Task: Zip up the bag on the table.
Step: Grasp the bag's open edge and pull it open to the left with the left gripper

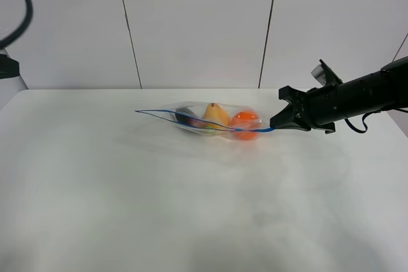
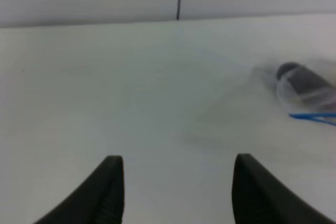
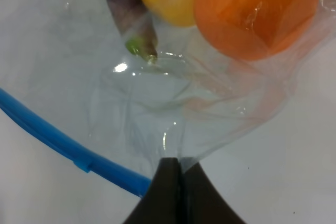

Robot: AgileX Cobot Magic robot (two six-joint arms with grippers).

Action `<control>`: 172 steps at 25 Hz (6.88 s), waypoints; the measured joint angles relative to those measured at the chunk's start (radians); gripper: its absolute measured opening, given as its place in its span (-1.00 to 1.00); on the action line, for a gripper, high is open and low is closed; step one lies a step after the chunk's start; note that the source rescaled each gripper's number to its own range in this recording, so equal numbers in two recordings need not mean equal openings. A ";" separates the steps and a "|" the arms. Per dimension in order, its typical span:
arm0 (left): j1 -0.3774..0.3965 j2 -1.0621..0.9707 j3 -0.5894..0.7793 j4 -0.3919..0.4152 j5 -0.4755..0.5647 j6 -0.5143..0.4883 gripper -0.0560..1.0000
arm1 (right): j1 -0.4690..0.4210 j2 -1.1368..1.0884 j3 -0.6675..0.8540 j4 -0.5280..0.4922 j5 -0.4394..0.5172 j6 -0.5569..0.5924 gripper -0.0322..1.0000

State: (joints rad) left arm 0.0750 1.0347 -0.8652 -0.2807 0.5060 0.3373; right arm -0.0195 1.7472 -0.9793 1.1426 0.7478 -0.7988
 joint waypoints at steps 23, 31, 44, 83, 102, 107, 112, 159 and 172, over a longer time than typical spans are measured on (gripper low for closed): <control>-0.393 0.118 0.000 -0.075 -0.011 0.122 1.00 | 0.000 0.000 0.000 0.000 -0.002 0.001 -0.93; -0.673 0.118 0.000 -0.051 -0.019 0.139 1.00 | 0.000 0.000 0.000 0.000 -0.002 0.003 -0.93; -0.695 0.141 0.000 -0.033 -0.121 0.166 1.00 | 0.000 0.000 0.000 -0.001 -0.002 0.011 -0.93; -0.827 0.770 -0.178 0.008 -0.467 0.389 1.00 | 0.000 0.000 0.000 -0.079 0.028 0.054 -0.93; -0.827 0.829 -0.181 0.009 -0.572 0.525 1.00 | 0.000 0.000 0.000 -0.051 0.133 0.054 -0.93; -0.827 0.829 -0.181 0.009 -0.577 0.525 1.00 | 0.000 0.000 0.000 -0.002 0.184 0.012 -0.93; -0.827 0.829 -0.181 0.009 -0.597 0.525 1.00 | 0.000 0.000 0.000 0.012 0.197 0.000 -0.93; -0.881 0.853 -0.181 0.050 -0.700 0.533 0.93 | 0.000 0.000 0.000 0.018 0.199 -0.015 -0.93; -0.863 0.853 -0.181 0.052 -0.700 0.533 0.93 | 0.000 0.000 0.000 0.018 0.200 -0.016 -0.93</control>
State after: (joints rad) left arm -0.7878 1.8873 -1.0463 -0.2284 -0.1940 0.8705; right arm -0.0195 1.7472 -0.9793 1.1606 0.9476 -0.8146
